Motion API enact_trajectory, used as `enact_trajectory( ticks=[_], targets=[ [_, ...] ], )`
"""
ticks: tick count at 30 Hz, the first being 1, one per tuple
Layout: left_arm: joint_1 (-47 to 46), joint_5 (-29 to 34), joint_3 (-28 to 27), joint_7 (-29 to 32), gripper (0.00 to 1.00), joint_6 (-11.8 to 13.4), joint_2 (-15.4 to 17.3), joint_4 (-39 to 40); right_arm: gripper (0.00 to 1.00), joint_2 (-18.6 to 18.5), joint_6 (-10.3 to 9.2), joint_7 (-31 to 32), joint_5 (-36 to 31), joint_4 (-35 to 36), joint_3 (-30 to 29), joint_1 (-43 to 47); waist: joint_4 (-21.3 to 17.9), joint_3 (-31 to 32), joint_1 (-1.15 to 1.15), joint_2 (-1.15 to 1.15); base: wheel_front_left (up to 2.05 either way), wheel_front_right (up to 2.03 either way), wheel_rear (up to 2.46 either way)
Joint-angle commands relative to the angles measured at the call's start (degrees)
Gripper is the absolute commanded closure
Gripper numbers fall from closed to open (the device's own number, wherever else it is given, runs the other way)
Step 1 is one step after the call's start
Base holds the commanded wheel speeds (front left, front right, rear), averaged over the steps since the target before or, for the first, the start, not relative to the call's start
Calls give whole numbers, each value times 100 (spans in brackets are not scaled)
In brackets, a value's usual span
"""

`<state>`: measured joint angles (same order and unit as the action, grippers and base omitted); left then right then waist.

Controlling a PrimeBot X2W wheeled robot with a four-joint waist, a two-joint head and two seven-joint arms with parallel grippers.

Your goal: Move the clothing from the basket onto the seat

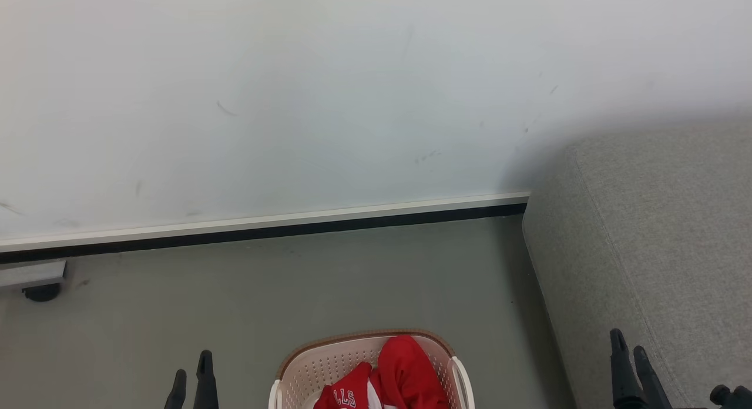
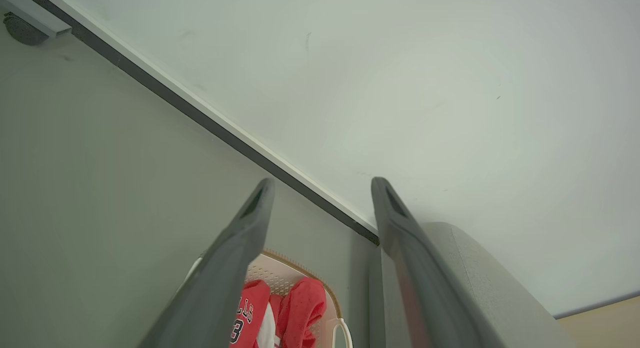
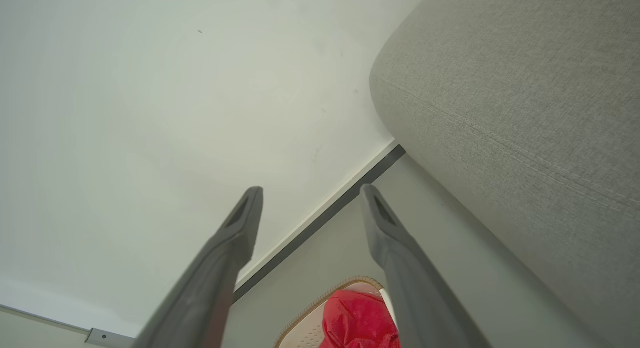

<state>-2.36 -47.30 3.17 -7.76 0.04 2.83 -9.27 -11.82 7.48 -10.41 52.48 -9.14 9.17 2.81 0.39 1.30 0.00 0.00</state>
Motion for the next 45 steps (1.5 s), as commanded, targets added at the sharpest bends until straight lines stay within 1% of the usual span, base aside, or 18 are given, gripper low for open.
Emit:
enact_trajectory(
  ticks=[1,11,15,26,39,45],
  targets=[
    [8,246,-21,-68,0,-11,4,44,0,16,1,64,-259,9,12,-124,0,-1,0,0,0,0,0],
    [31,1392,-17,-197,0,8,48,130,0,117,1,273,-1214,-43,97,-157,-6,4,0,0,0,0,0],
    [75,1729,-25,-246,0,0,67,123,0,156,1,313,-1581,-61,95,-162,-14,21,0,0,0,0,0],
    [168,2466,-83,-369,0,29,88,-4,0,333,1,296,-2491,-151,41,-147,-28,61,0,0,0,0,0],
    [213,3136,-152,-490,0,56,131,-62,0,533,2,331,-3336,-254,-15,-186,-21,90,0,0,0,0,0],
    [226,3470,-185,-561,0,86,132,-63,0,638,2,359,-3827,-307,-123,-238,-26,83,0,0,0,0,0]
  ],
)
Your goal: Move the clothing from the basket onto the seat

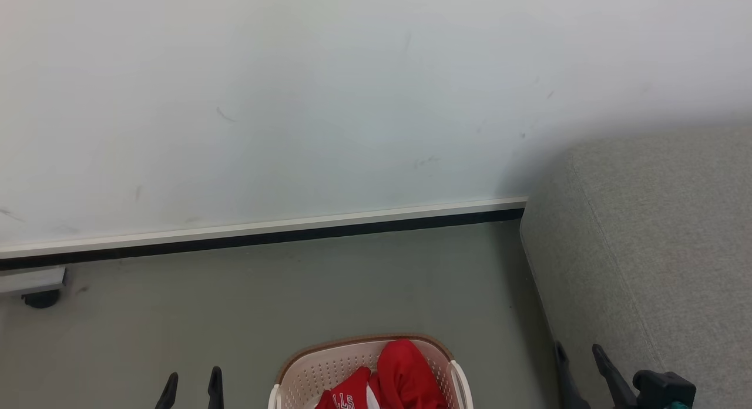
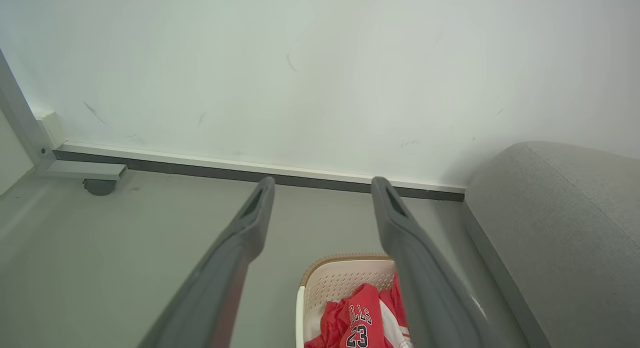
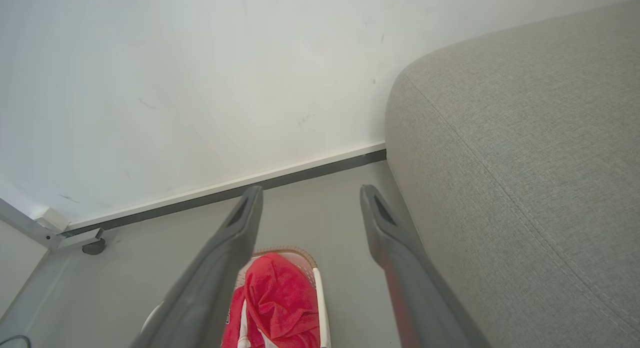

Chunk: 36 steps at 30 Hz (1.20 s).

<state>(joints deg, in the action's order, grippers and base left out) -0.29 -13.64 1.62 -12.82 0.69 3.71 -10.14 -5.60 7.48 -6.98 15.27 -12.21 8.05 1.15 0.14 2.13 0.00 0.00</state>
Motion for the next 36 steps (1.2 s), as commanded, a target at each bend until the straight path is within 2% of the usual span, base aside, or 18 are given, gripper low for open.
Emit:
enact_trajectory(
  ticks=[1,24,36],
  targets=[
    [22,144,-37,-57,0,24,43,19,0,29,2,24,-166,-8,-17,-69,-3,-2,0,0,0,0,0],
    [112,908,-182,-258,0,88,-22,-58,0,298,2,42,-1321,-219,-46,-149,3,21,0,0,0,0,0],
    [141,738,-193,-246,0,82,-51,-70,0,291,2,54,-1237,-204,-54,-134,-6,21,0,0,0,0,0]
  ],
)
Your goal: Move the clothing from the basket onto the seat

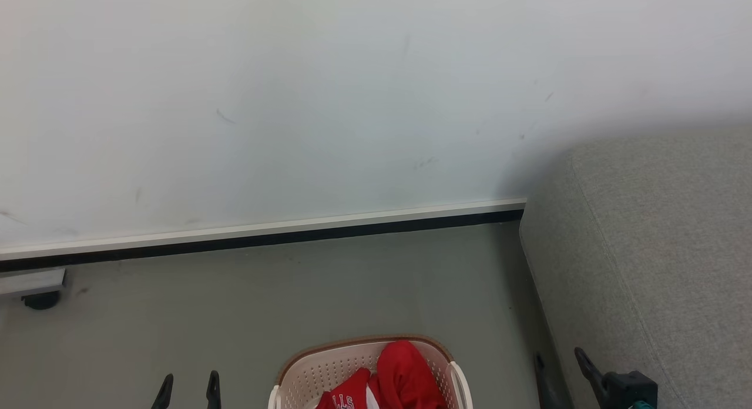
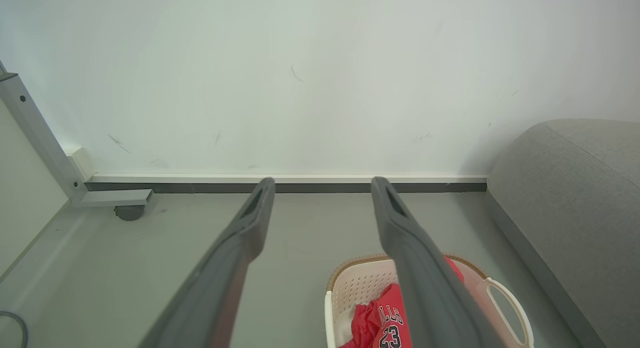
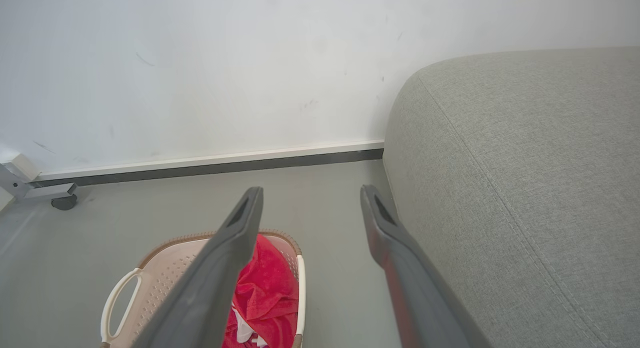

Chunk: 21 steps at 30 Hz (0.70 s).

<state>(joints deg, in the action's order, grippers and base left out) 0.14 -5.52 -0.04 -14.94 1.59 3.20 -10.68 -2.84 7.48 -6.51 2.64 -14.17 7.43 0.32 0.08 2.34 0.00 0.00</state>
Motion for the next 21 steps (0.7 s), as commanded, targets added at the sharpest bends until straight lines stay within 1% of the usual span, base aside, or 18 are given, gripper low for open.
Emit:
enact_trajectory(
  ticks=[1,9,14,17,21],
  targets=[
    [99,-84,-30,-34,0,-9,-1,-16,0,15,2,11,34,-6,12,-53,-2,-1,0,0,0,0,0],
    [102,-76,-39,-34,0,-7,-12,-39,0,15,2,26,26,27,36,-50,-46,-33,0,0,0,0,0],
    [115,-156,-7,-33,0,-8,-20,-185,0,15,2,41,29,31,108,-102,-172,-98,0,0,0,0,0],
    [101,-240,87,-31,0,7,-26,-585,0,14,2,76,-26,53,259,-195,-403,-202,0,0,0,0,0],
    [-199,-327,281,70,0,-30,-25,-1081,0,-6,2,99,-100,127,456,-290,-691,-423,0,0,0,0,0]
  ],
)
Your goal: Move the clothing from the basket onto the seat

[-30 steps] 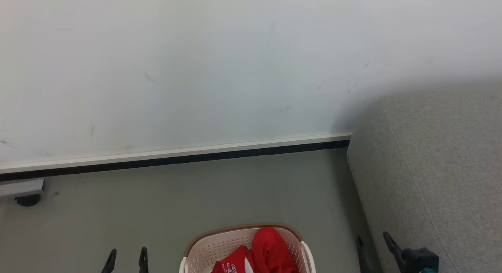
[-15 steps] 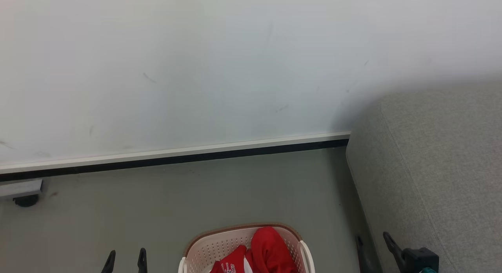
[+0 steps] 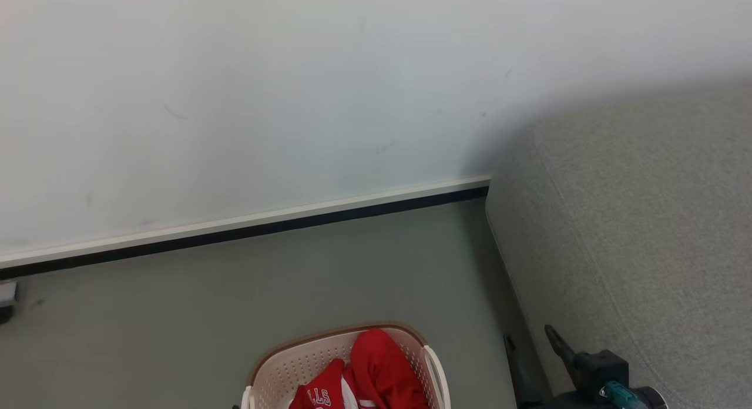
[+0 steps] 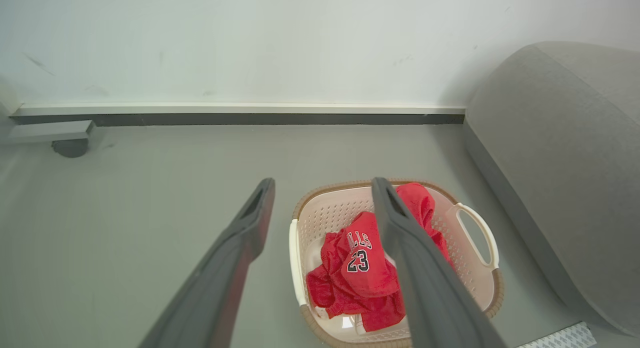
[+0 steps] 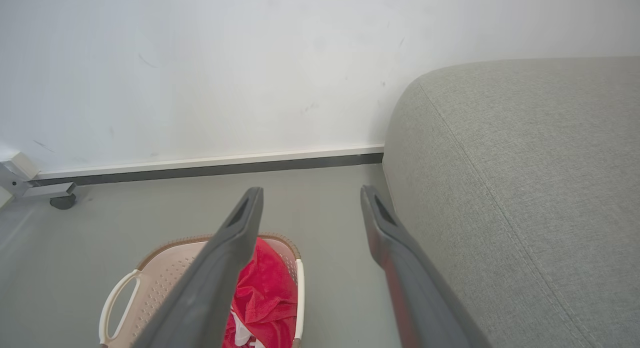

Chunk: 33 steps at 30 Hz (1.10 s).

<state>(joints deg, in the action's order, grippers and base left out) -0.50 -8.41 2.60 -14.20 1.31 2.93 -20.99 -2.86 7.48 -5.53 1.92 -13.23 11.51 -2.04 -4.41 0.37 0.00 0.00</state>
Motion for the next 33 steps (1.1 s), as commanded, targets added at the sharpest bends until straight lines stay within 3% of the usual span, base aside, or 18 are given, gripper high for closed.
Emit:
enact_trajectory(
  ticks=[1,15,18,25,33],
  targets=[
    [-228,-68,62,21,0,-10,3,-151,0,-13,2,12,-44,55,83,-103,-318,-309,0,0,0,0,0],
    [-1969,-304,383,206,0,-106,9,-2182,0,6,2,-127,-6,353,375,-578,-1588,-1804,0,0,0,0,0],
    [-2225,-307,388,232,0,-129,57,-2486,0,12,2,-182,8,380,395,-608,-1740,-2018,0,0,0,0,0],
    [-3086,-214,384,466,0,74,337,-3395,0,23,2,-409,177,457,492,-735,-2163,-2840,0,0,0,0,0],
    [-3942,-216,374,750,0,198,652,-4066,0,27,2,-720,613,365,619,-925,-2290,-3737,0,0,0,0,0]
  ],
)
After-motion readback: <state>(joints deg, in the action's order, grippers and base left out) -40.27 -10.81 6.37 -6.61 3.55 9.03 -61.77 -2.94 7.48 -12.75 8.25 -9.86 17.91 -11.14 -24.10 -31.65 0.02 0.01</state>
